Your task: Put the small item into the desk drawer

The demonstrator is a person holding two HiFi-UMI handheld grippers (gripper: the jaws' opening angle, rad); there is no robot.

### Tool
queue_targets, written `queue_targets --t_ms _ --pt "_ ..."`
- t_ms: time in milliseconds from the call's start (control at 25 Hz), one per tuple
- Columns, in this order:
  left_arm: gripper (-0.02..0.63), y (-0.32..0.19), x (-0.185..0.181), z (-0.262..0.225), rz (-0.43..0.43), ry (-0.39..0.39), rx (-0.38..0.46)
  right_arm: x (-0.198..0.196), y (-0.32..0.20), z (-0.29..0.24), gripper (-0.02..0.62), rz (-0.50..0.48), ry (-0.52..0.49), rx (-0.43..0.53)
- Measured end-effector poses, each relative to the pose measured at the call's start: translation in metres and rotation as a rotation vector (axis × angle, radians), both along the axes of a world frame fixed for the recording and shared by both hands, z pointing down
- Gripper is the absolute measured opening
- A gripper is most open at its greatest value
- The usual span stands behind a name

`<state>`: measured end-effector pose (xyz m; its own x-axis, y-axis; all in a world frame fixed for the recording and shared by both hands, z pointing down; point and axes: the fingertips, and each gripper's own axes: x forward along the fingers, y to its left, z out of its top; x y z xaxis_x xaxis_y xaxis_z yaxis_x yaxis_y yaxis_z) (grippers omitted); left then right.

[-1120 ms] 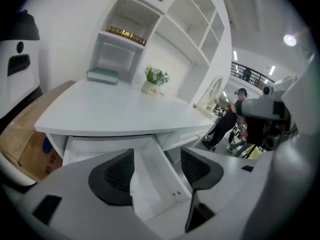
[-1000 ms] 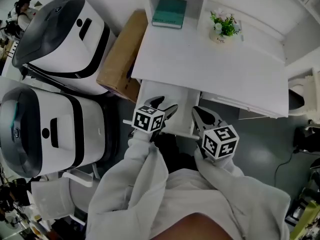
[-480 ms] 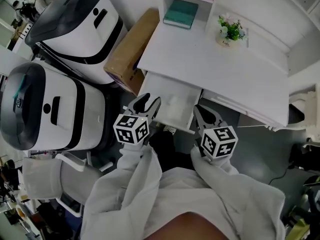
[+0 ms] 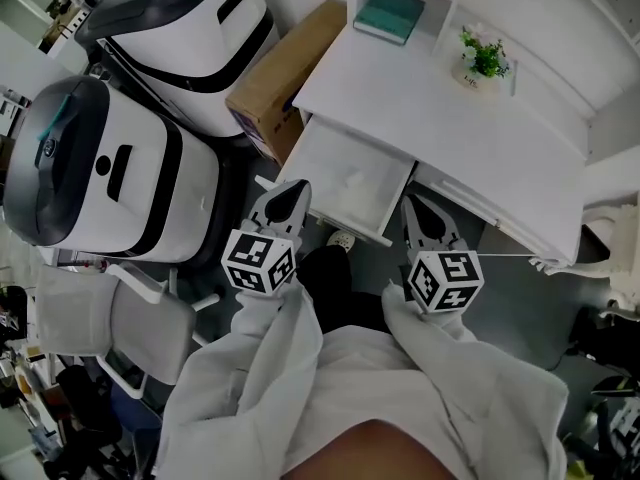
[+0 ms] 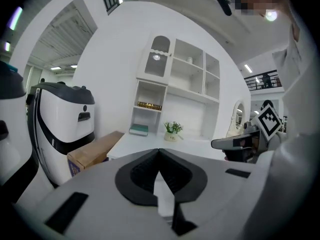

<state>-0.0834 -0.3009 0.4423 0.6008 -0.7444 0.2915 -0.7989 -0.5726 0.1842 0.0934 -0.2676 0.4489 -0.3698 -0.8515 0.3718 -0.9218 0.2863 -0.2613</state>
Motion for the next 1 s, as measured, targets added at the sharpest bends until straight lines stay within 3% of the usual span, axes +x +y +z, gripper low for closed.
queue_targets --t_ms 1000 --pt "0.015 0.01 0.015 0.003 0.07 0.006 0.006 0.005 0.014 -0.004 0.032 0.026 0.031 0.007"
